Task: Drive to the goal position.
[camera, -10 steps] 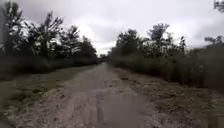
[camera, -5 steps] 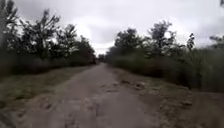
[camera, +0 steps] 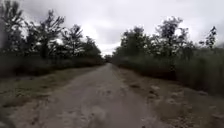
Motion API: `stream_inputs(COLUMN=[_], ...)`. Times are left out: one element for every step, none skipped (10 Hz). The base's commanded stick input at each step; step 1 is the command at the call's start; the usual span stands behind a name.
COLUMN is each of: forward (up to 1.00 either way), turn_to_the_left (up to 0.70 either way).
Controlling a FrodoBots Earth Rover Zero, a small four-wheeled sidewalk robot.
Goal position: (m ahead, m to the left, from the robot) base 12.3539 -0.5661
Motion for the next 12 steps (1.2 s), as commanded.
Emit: stream_inputs(forward=[0.7,0.7,0.7,0.7,0.7,0.7,0.7,0.7,0.7,0.7,0.7,0.7], turn_to_the_left=[0.0,0.0,0.0,0.0,0.0,0.35,0.35,0.11,0.04,0.0,0.0,0.0])
